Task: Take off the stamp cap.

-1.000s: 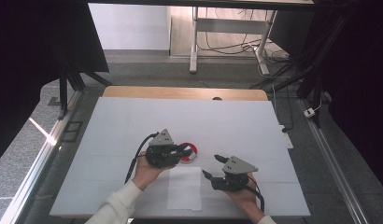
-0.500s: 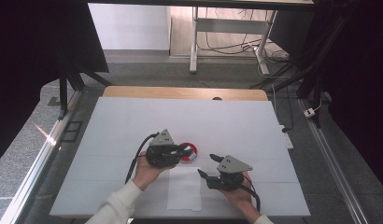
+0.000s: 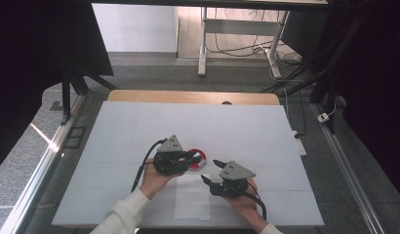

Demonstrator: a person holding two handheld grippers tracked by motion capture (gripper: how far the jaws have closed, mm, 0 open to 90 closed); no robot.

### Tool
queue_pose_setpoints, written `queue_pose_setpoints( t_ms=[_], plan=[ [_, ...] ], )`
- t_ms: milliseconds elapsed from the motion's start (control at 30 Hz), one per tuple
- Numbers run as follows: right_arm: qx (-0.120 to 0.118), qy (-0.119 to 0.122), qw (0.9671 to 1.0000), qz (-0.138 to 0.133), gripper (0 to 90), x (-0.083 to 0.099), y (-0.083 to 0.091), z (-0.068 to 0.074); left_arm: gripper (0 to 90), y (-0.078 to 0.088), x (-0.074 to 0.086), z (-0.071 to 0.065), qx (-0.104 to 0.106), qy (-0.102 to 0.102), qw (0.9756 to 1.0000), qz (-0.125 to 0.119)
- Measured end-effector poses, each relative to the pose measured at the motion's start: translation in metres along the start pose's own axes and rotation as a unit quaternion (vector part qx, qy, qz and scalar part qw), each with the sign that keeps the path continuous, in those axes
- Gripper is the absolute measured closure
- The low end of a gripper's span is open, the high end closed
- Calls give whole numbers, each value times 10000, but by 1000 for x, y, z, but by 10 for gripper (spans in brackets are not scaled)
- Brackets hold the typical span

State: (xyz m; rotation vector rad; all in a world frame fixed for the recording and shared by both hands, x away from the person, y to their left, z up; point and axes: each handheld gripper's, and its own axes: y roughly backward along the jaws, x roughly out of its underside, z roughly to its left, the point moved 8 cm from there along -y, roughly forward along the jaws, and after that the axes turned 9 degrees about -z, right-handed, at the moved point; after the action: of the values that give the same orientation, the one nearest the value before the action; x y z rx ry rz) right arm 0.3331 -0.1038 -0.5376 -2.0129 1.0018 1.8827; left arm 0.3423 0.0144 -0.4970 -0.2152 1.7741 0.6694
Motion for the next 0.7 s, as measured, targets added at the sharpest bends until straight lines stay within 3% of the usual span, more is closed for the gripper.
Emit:
queue_pose_setpoints(
  t_ms=[700],
  plan=[
    [258, 137, 9996, 20, 421, -6, -16, 2, 756, -3, 1, -1, -9, 7, 10000, -8]
  ],
)
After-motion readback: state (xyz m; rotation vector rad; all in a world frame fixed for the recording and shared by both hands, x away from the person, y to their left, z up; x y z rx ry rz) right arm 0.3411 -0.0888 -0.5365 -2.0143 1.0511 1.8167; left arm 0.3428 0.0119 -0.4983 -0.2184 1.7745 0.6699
